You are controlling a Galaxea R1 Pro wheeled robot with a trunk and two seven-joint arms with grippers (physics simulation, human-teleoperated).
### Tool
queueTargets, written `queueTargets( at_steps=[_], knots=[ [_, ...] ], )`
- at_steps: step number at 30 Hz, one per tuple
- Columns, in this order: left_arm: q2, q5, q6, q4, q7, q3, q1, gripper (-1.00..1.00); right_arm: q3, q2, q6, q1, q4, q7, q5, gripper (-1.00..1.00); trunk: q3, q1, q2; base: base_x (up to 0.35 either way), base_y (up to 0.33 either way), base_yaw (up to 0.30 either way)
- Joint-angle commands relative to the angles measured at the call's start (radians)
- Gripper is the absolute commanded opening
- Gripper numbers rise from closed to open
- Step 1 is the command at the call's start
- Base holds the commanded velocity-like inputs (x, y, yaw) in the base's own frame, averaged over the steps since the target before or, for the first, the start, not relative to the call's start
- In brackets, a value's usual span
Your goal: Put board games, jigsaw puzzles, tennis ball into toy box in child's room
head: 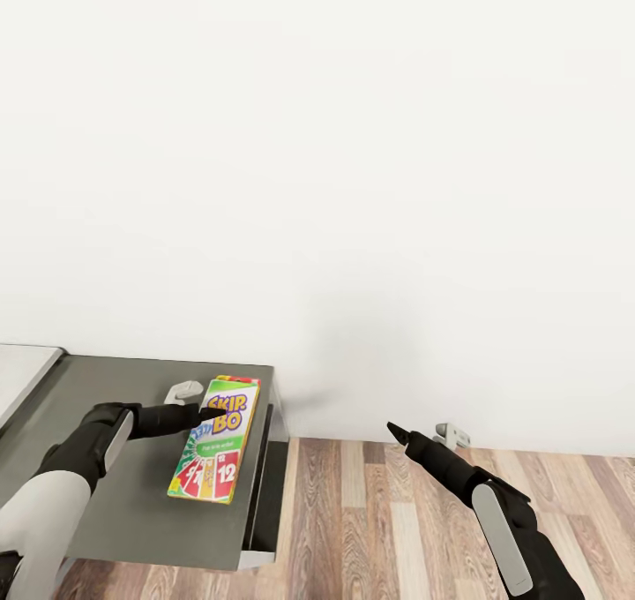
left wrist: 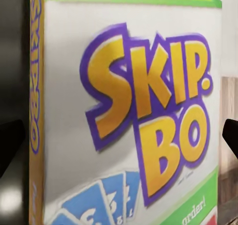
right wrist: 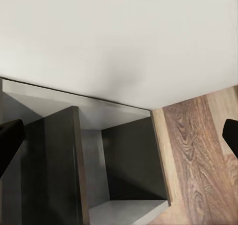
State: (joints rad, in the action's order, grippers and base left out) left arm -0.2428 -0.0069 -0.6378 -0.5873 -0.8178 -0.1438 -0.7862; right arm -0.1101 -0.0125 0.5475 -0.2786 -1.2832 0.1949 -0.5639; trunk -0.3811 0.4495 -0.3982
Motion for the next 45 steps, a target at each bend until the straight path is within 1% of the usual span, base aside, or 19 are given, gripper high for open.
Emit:
queueTargets(
  at_steps=[1, 18, 20, 23, 27, 45],
  knots=[
    [0.000, -0.001, -0.008, 0.000, -0.004, -0.003, -0.001, 1.00, -0.002, 0.000, 0.006, -0.001, -0.001, 0.003, -0.002, 1.00, -0.002, 0.001, -0.002, 0.000, -0.017, 0.000],
    [0.000, -0.001, -0.006, 0.018, -0.008, -0.002, -0.001, 1.00, -0.002, 0.000, 0.006, -0.001, -0.001, 0.003, -0.002, 1.00, -0.002, 0.001, -0.002, 0.000, -0.002, 0.000],
    [0.000, -0.001, -0.005, 0.018, -0.018, -0.002, -0.001, 1.00, -0.002, 0.000, 0.006, -0.001, -0.001, 0.003, -0.002, 1.00, -0.002, 0.001, -0.002, 0.000, 0.000, 0.000],
    [0.000, -0.003, -0.003, 0.018, -0.055, -0.002, -0.001, 1.00, -0.002, 0.000, 0.006, -0.001, -0.001, 0.003, -0.002, 1.00, -0.002, 0.001, -0.002, 0.000, 0.000, 0.000],
    [0.000, -0.006, -0.001, 0.018, -0.075, -0.001, -0.001, 1.00, -0.002, 0.000, 0.006, -0.001, -0.001, 0.002, -0.002, 1.00, -0.002, 0.001, -0.002, 0.000, 0.000, 0.000],
    [-0.001, -0.007, 0.000, 0.018, -0.085, 0.000, -0.001, 1.00, -0.002, 0.000, 0.006, -0.002, 0.011, 0.000, -0.002, 1.00, -0.002, 0.001, -0.002, 0.000, 0.000, 0.000]
  ],
)
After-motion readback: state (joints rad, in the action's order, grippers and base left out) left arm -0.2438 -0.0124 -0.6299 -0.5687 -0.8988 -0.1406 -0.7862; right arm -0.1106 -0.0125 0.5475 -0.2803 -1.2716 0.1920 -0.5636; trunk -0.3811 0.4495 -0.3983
